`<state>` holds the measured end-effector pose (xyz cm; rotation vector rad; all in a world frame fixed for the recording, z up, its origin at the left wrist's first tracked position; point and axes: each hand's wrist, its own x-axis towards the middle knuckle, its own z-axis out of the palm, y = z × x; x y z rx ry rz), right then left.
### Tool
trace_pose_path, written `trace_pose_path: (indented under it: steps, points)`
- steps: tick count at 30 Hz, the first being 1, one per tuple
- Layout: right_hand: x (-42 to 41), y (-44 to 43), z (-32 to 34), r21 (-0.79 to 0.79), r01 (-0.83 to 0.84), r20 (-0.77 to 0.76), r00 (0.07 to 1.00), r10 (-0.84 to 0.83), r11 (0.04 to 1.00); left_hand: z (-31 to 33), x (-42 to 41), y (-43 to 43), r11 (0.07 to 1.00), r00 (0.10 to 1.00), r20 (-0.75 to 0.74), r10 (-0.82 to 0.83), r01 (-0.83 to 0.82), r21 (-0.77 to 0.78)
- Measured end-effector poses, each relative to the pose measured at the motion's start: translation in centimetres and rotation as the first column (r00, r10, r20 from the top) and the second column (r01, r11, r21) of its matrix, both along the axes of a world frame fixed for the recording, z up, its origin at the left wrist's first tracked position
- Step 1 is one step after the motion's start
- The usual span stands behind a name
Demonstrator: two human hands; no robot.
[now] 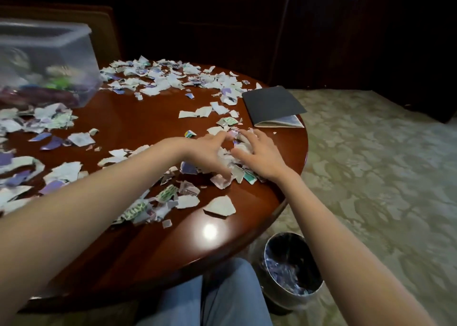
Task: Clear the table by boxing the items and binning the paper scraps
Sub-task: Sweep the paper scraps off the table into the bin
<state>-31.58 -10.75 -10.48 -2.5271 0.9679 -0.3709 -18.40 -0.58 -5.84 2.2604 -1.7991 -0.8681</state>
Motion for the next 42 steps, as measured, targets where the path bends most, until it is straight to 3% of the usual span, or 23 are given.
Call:
trace_pose_path:
  steps: [2,4,6,10,15,21,27,30,33,37,42]
  points:
    - [0.3,0.3,-0.1,-0.11,-0.006,-0.096,0.995,-0.004,0.994,-0.5,-0.3,0.0,0.996,0.999,0.006,0.052,-0.052,0.068]
    - [0.7,0.3,-0.3,-0.174,0.001,-0.085,0.996,-0.016,0.985,-1.6,-0.8,-0.2,0.998,0.986,0.159,0.05,-0.057,0.041]
    - [1.1,0.4,-0.5,-0.2,0.018,-0.046,0.999,-0.028,0.98,-2.6,-1.4,-0.3,0.998,0.96,0.273,0.067,-0.063,-0.023]
    - [2.2,0.7,-0.5,-0.225,0.052,-0.002,0.999,-0.053,0.973,-3.3,-2.2,-0.4,0.976,0.941,0.291,0.174,-0.126,-0.176]
    - [3.5,1.0,-0.7,-0.222,0.144,0.12,0.986,-0.12,0.964,-3.6,-2.0,-0.1,0.94,0.825,0.506,0.253,-0.086,-0.329]
    - [4.9,1.5,-0.4,-0.27,0.23,0.085,0.973,-0.215,0.935,-4.6,-0.8,-0.6,0.874,0.847,0.368,0.382,-0.203,-0.44]
    - [5.2,1.9,-0.4,-0.166,0.323,0.27,0.924,-0.272,0.932,-4.5,-0.4,-0.7,0.837,0.861,0.32,0.395,-0.193,-0.513]
    - [4.9,2.1,0.2,-0.061,0.346,0.379,0.876,-0.299,0.936,-3.7,0.0,-0.2,0.783,0.889,0.168,0.427,-0.27,-0.56]
    - [4.6,2.2,0.9,0.1,0.406,0.509,0.764,-0.397,0.908,-2.9,0.4,0.2,0.705,0.888,-0.083,0.452,-0.413,-0.577]
    - [4.5,1.8,1.4,0.408,0.448,0.596,0.529,-0.603,0.796,-2.5,1.0,0.1,0.595,0.815,-0.385,0.433,-0.579,-0.557]
    - [6.0,2.5,2.0,0.767,0.272,0.52,0.267,-0.811,0.581,-1.9,1.4,0.0,0.515,0.727,-0.543,0.42,-0.684,-0.517]
